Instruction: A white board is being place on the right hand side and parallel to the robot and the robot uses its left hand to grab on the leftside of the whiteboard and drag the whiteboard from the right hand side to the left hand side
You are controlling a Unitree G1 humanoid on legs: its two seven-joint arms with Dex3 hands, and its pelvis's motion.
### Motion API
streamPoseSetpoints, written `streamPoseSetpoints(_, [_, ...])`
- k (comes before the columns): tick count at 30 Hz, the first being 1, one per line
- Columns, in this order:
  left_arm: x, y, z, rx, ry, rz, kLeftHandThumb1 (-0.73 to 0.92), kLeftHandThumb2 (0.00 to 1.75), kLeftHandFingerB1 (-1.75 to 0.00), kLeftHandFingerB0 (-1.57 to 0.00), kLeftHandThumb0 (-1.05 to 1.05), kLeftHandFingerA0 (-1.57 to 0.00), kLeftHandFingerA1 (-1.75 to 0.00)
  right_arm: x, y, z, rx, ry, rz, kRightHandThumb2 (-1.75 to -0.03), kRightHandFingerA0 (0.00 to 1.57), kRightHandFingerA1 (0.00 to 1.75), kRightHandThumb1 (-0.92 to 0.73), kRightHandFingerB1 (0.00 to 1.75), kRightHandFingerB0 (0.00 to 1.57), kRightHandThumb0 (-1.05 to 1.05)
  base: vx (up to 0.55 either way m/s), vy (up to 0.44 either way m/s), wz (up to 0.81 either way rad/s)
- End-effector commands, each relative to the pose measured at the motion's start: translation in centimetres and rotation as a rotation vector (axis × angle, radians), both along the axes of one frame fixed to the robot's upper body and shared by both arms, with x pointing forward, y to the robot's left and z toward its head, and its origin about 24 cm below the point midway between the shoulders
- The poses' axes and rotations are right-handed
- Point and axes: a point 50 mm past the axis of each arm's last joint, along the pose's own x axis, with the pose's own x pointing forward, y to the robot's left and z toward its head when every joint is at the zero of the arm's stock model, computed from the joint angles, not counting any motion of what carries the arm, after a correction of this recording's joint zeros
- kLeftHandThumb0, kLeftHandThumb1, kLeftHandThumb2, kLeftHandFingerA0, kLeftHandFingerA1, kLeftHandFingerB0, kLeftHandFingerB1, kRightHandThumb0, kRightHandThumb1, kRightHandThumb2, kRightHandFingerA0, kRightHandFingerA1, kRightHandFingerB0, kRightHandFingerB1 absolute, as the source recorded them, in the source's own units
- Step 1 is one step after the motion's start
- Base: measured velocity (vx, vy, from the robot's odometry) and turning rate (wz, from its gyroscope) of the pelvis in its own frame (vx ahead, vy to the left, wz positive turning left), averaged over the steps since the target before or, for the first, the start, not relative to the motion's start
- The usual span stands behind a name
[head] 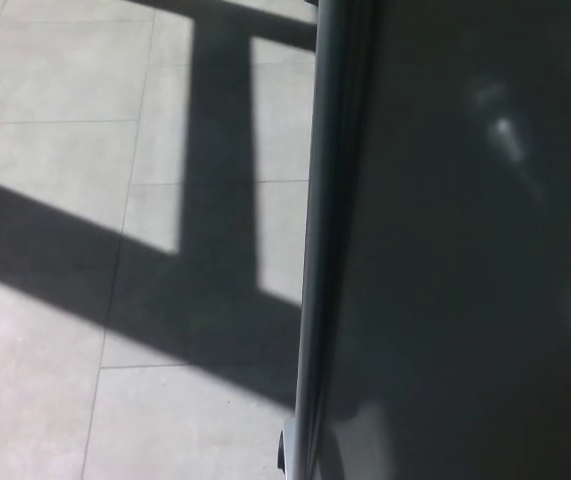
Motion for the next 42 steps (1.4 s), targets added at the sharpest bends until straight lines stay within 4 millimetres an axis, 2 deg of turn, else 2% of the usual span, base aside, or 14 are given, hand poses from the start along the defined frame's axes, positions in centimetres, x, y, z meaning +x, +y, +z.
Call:
streamPoseSetpoints(1, [0.8,1.2,2.2,0.037,-0.177,-0.039,0.73,0.63,-0.33,-0.32,-0.36,-0.39,-0.38,0.3,-1.2,1.4,-0.006,-0.153,-0.02,-0.6,0.6,0.73,-0.7,0.53,0.49,-0.75,0.0,0.0,0.0])
streamPoseSetpoints(3, [1.3,0.9,2.9,0.097,-0.21,-0.111,0.74,0.63,-0.31,-0.27,-0.38,-0.43,-0.38,0.2,-1.3,1.4,-0.02,-0.149,-0.014,-0.6,0.63,0.73,-0.72,0.52,0.48,-0.77,0.0,0.0,0.0])
streamPoseSetpoints(7, [2.8,0.1,4.3,0.015,-0.306,-0.159,0.66,0.7,-0.33,-0.17,-0.4,-0.17,-0.37,0.0,-1.2,1.4,-0.025,-0.148,-0.005,-0.61,0.63,0.74,-0.71,0.53,0.48,-0.75,0.0,0.0,0.0])
streamPoseSetpoints(19, [11.1,-5.6,12.4,-0.023,-0.545,-0.491,0.61,0.67,-0.31,-0.11,-0.41,-0.13,-0.35,0.1,-1.2,1.5,-0.037,-0.158,0.0,-0.6,0.62,0.73,-0.72,0.51,0.48,-0.75,0.0,0.0,0.0])
streamPoseSetpoints(20, [12.3,-6.7,13.6,-0.034,-0.558,-0.543,0.58,1.03,-0.47,0.0,-0.25,-0.02,-0.49,0.0,-1.3,1.4,-0.033,-0.155,0.0,-0.61,0.61,0.72,-0.71,0.51,0.48,-0.75,0.0,0.0,0.0])
streamPoseSetpoints(21, [12.5,-6.9,13.7,-0.036,-0.558,-0.548,0.58,1.03,-0.47,0.0,-0.25,-0.02,-0.49,0.0,-1.3,1.4,-0.033,-0.155,0.0,-0.61,0.61,0.72,-0.71,0.51,0.48,-0.75,0.0,0.0,0.0])
streamPoseSetpoints(22, [13.9,-8.4,15.1,-0.031,-0.558,-0.631,0.58,0.62,-0.23,-0.09,-0.4,-0.07,-0.3,0.0,-1.2,1.4,-0.044,-0.153,0.008,-0.61,0.6,0.73,-0.71,0.53,0.48,-0.78,0.0,0.0,0.0])
streamPoseSetpoints(31, [18.2,-12.7,18.8,-0.035,-0.569,-0.834,0.5,0.58,-0.18,-0.02,-0.48,-0.07,-0.3,-0.1,-1.2,1.4,-0.033,-0.156,0.011,-0.61,0.6,0.72,-0.71,0.52,0.48,-0.77,0.0,0.0,0.0])
streamPoseSetpoints(32, [18.9,-13.2,19.3,-0.022,-0.57,-0.851,0.38,0.75,-0.18,-0.02,-0.6,-0.05,-0.37,0.0,-1.2,1.4,-0.032,-0.157,0.009,-0.61,0.6,0.73,-0.71,0.53,0.49,-0.77,0.0,0.0,0.0])
streamPoseSetpoints(34, [19.6,-14.0,19.9,-0.033,-0.571,-0.882,0.39,0.76,-0.16,-0.06,-0.62,-0.02,-0.38,-0.1,-1.2,1.4,-0.033,-0.156,0.009,-0.6,0.61,0.73,-0.71,0.53,0.49,-0.77,0.0,0.0,0.0])
streamPoseSetpoints(35, [20.3,-14.9,20.4,-0.074,-0.581,-0.916,0.47,0.55,-0.2,-0.01,-0.61,-0.08,-0.28,-0.2,-1.2,1.3,-0.036,-0.147,0.009,-0.61,0.62,0.74,-0.71,0.52,0.48,-0.76,0.0,0.0,0.0])
streamPoseSetpoints(36, [20.5,-15.2,20.6,-0.081,-0.58,-0.924,0.41,0.77,-0.12,-0.06,-0.64,-0.06,-0.3,-0.3,-1.2,1.2,-0.032,-0.147,0.007,-0.61,0.63,0.74,-0.71,0.51,0.48,-0.76,0.0,0.0,0.0])
streamPoseSetpoints(41, [21.5,-17.4,21.8,-0.056,-0.585,-0.953,0.38,0.8,-0.19,0.0,-0.63,-0.02,-0.4,-0.4,-1.1,1.1,-0.022,-0.146,0.011,-0.61,0.62,0.74,-0.71,0.52,0.47,-0.75,0.0,0.0,0.0])
streamPoseSetpoints(42, [21.7,-18.0,22.0,-0.058,-0.591,-0.962,0.38,0.67,-0.17,-0.05,-0.67,-0.09,-0.38,-0.4,-1.1,1.2,-0.024,-0.148,0.013,-0.61,0.63,0.76,-0.71,0.51,0.46,-0.75,0.0,0.0,0.0])
